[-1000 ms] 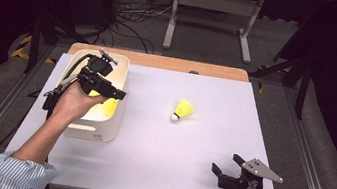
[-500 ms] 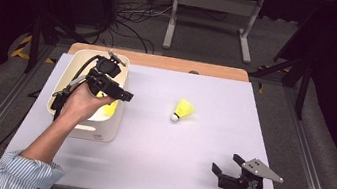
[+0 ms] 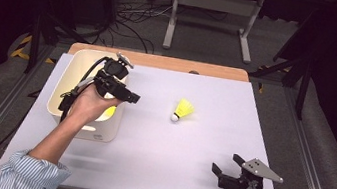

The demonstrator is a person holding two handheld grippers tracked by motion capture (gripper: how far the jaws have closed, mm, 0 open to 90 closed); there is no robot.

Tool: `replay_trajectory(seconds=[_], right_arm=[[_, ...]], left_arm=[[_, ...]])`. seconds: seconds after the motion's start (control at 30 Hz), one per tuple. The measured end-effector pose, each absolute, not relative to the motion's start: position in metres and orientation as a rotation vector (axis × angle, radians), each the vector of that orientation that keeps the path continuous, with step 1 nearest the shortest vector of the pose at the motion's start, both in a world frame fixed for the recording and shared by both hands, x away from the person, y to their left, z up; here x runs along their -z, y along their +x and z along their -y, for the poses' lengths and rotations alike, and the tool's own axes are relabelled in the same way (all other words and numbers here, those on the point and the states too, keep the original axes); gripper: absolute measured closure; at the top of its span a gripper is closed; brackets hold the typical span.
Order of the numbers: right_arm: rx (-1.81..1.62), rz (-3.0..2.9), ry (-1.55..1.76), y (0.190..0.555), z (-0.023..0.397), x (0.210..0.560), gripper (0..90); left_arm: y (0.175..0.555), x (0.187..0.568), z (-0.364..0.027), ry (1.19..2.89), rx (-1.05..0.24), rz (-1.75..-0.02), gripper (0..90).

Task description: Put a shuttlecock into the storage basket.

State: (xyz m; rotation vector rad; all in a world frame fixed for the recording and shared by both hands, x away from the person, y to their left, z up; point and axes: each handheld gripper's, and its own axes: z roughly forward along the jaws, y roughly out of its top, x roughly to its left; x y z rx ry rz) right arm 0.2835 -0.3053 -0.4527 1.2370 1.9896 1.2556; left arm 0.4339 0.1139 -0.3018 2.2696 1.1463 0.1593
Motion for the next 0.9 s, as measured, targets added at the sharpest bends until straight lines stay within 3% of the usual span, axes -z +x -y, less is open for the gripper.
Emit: replay_trajectory(seconds=[0.9], right_arm=[[-1.250,-1.999,1.234,0.284,0.305,0.453,13.1]], left_arm=[[0.435,0.311,-0.085,2.312,-0.157,-1.093,31.8]])
